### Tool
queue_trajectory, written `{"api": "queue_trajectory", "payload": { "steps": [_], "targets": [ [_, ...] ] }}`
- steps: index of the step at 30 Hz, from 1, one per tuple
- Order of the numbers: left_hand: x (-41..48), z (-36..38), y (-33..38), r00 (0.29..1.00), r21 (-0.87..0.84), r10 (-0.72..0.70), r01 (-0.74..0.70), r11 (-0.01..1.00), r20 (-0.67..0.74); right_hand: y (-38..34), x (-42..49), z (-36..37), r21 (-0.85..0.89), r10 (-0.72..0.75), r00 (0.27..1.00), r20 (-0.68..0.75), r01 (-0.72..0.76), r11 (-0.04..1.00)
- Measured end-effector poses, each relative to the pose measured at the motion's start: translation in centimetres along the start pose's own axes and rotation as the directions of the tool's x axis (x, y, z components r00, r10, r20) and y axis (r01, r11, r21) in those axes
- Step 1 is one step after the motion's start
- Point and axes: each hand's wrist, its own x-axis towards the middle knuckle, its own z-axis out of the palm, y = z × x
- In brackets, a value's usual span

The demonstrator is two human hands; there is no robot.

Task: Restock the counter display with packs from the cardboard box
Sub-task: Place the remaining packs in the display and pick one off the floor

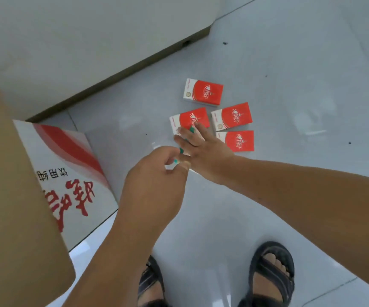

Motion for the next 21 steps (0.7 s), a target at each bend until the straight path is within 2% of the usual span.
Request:
{"api": "queue_trajectory", "payload": {
  "steps": [5, 8, 14, 17, 21],
  "targets": [
    [0.7, 0.0, -1.1, 0.998, -0.061, -0.060, 0.058, 0.996, -0.023, -0.3, 1.3, 1.2, -0.068, -0.031, 0.997, -0.076, 0.026, 0.997],
    [-0.9, -0.5, 0.1, 0.999, -0.080, -0.051, 0.051, 0.996, -0.003, -0.4, -1.3, -1.9, 0.022, 0.031, 0.993, -0.115, -0.029, 0.999],
    [-9.7, -5.0, 5.3, 0.999, -0.163, -0.039, 0.041, 0.986, 0.015, 0.7, -12.7, -14.5, 0.330, 0.308, 0.922, -0.234, -0.222, 0.918],
    [-15.3, -9.0, 8.4, 0.999, -0.212, -0.030, 0.027, 0.977, -0.011, 1.2, -19.2, -22.5, 0.403, 0.371, 0.897, -0.240, -0.256, 0.879],
    [-22.8, -15.3, 13.1, 0.999, -0.317, 0.052, -0.049, 0.947, 0.002, 0.9, -27.3, -33.8, 0.464, 0.419, 0.865, -0.276, -0.262, 0.846]
  ]
}}
